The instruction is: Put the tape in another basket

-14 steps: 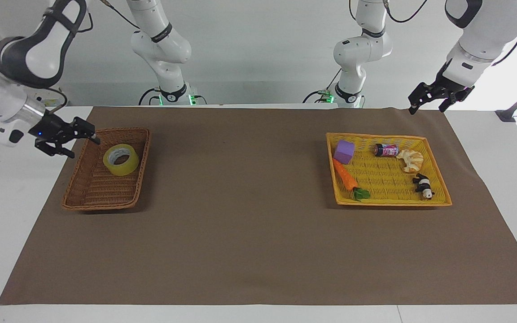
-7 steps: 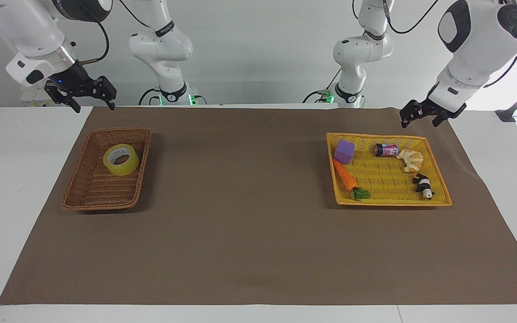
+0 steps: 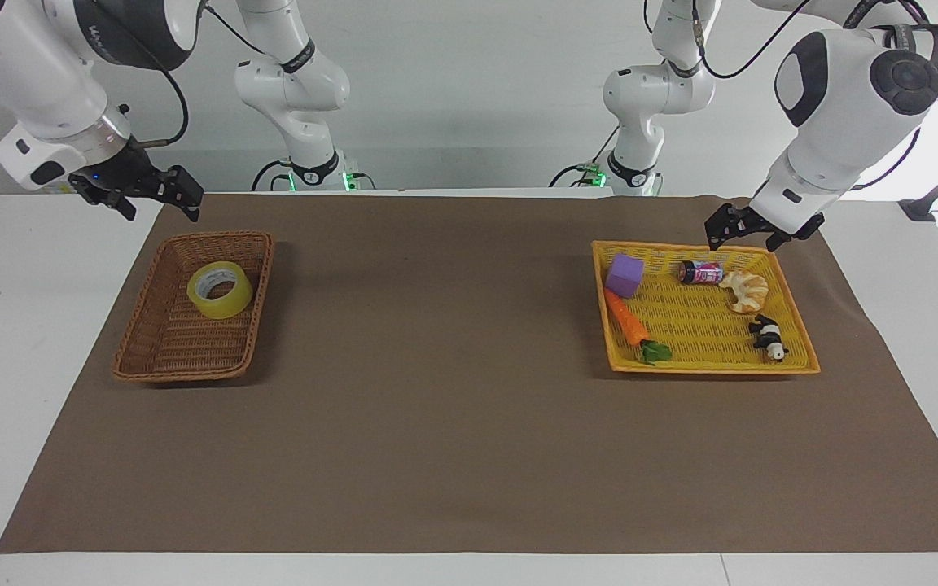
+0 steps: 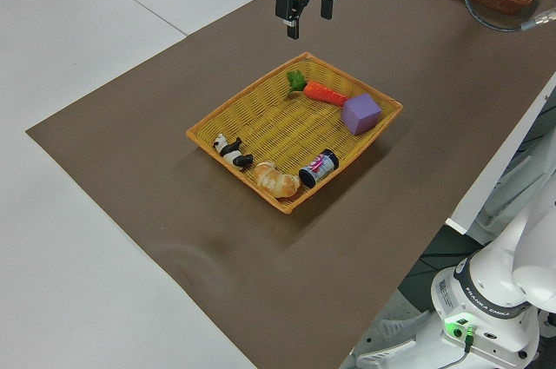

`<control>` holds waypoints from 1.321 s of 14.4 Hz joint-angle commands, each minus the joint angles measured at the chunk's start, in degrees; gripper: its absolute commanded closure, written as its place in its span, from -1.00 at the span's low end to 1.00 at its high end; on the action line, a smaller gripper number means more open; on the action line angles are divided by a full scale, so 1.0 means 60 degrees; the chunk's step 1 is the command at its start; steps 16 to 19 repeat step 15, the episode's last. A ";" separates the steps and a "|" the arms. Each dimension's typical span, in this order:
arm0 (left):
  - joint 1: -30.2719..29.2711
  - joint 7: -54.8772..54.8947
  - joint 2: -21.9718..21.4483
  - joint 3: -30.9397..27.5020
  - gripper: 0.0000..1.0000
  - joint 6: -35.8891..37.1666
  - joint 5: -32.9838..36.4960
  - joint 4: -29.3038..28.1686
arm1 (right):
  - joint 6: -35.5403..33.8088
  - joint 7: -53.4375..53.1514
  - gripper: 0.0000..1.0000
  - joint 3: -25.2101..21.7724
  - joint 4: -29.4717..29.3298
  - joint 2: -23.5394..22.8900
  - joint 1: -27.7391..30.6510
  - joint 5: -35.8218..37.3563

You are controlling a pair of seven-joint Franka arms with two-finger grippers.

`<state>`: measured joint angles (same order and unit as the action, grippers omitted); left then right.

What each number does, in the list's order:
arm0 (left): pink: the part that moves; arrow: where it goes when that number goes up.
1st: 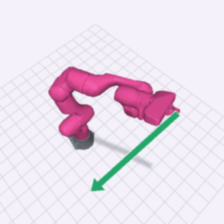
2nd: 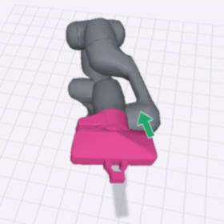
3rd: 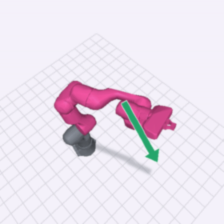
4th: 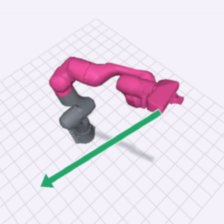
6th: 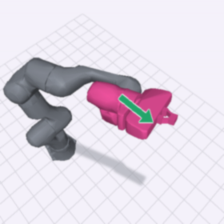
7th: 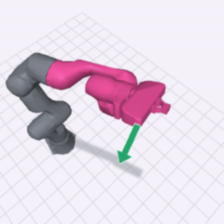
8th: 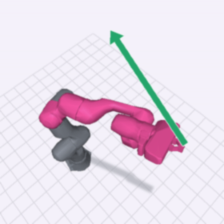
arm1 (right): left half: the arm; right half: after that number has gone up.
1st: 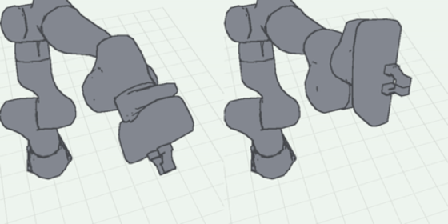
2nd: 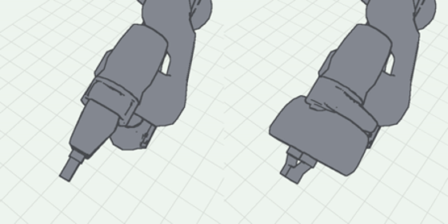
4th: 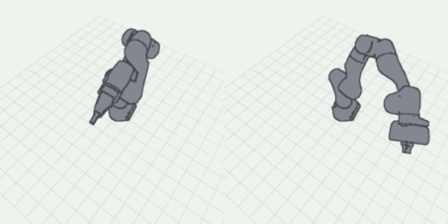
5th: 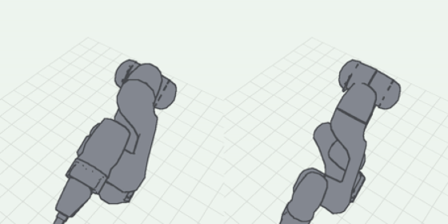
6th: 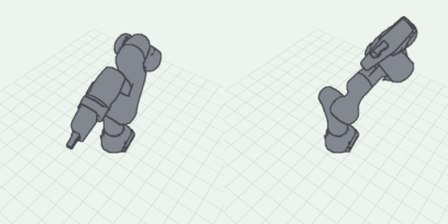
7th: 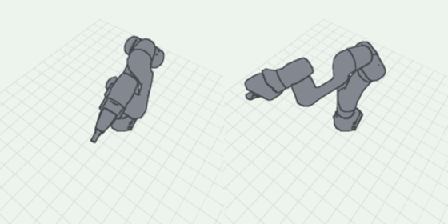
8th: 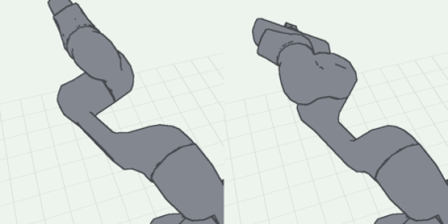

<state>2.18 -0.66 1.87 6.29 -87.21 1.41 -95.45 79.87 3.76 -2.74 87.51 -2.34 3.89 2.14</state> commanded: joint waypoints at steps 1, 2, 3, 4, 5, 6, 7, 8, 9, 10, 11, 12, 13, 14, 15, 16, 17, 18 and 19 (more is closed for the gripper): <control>0.0149 0.0065 -0.0062 -0.0169 -0.99 -0.0246 0.0191 -0.0204 | -0.0055 -0.0217 -1.00 -0.0042 -0.0303 -0.0065 -0.0164 0.0025; 0.0178 0.0051 -0.0076 -0.0184 -0.99 -0.0348 0.0191 -0.0234 | -0.0069 -0.0217 -1.00 -0.0013 -0.0303 -0.0007 -0.0179 0.0039; 0.0236 0.0051 -0.0106 -0.0184 -0.99 -0.0436 0.0191 -0.0307 | -0.0084 -0.0217 -1.00 -0.0013 -0.0303 0.0023 -0.0165 0.0039; 0.0266 0.0036 -0.0193 -0.0184 -0.99 -0.0436 0.0191 -0.0409 | -0.0098 -0.0203 -1.00 -0.0027 -0.0289 0.0081 -0.0165 0.0025; 0.0353 0.0036 -0.0252 -0.0227 -0.99 -0.0451 0.0191 -0.0454 | -0.0113 -0.0203 -1.00 -0.0027 -0.0216 0.0198 -0.0136 0.0025; 0.0615 0.0007 -0.0281 -0.0329 -0.99 -0.0451 0.0191 -0.0454 | -0.0157 -0.0203 -1.00 -0.0042 -0.0172 0.0242 -0.0135 0.0025; 0.0879 0.0021 -0.0383 -0.0548 -0.99 -0.0451 0.0191 -0.0585 | -0.0157 -0.0203 -1.00 -0.0042 -0.0171 0.0257 -0.0135 0.0025; 0.0910 0.0022 -0.0529 -0.0579 -0.99 -0.0538 0.0191 -0.0847 | -0.0157 -0.0217 -1.00 -0.0042 -0.0171 0.0257 -0.0164 0.0025; 0.0940 0.0036 -0.0560 -0.0623 -0.99 -0.0728 0.0191 -0.0951 | -0.0186 -0.0232 -1.00 -0.0042 -0.0171 0.0272 -0.0165 0.0025; 0.0940 0.0051 -0.0575 -0.0783 -0.99 -0.0918 0.0191 -0.1097 | -0.0302 -0.0275 -1.00 -0.0042 -0.0171 0.0345 -0.0165 0.0025; 0.0969 0.0065 -0.0575 -0.0959 -0.99 -0.1079 0.0191 -0.1128 | -0.0449 -0.0290 -1.00 -0.0042 -0.0084 0.0490 -0.0165 0.0025; 0.1027 0.0066 -0.0560 -0.1018 -0.99 -0.1183 0.0191 -0.1128 | -0.0421 -0.0305 -1.00 -0.0042 0.0105 0.0608 -0.0179 0.0025; 0.1057 0.0109 -0.0546 -0.1062 -0.99 -0.1227 0.0191 -0.1128 | -0.0392 -0.0305 -1.00 -0.0042 0.0151 0.0624 -0.0194 0.0025; 0.1072 0.0284 -0.0516 -0.1266 -0.99 -0.1169 0.0191 -0.1084 | -0.0391 -0.0305 -1.00 -0.0042 0.0151 0.0624 -0.0194 0.0025; 0.1086 0.0459 -0.0487 -0.1340 -0.99 -0.1169 0.0191 -0.1055 | -0.0391 -0.0305 -1.00 -0.0042 0.0151 0.0638 -0.0194 0.0025; 0.1086 0.0459 -0.0487 -0.1340 -0.99 -0.1169 0.0191 -0.1055 | -0.0391 -0.0305 -1.00 -0.0042 0.0151 0.0638 -0.0194 0.0025; 0.1086 0.0459 -0.0487 -0.1340 -0.99 -0.1169 0.0191 -0.1055 | -0.0391 -0.0305 -1.00 -0.0042 0.0151 0.0638 -0.0194 0.0025; 0.1086 0.0459 -0.0487 -0.1340 -0.99 -0.1169 0.0191 -0.1055 | -0.0391 -0.0305 -1.00 -0.0042 0.0151 0.0638 -0.0194 0.0025; 0.1086 0.0459 -0.0487 -0.1340 -0.99 -0.1169 0.0191 -0.1055 | -0.0391 -0.0305 -1.00 -0.0042 0.0151 0.0638 -0.0194 0.0025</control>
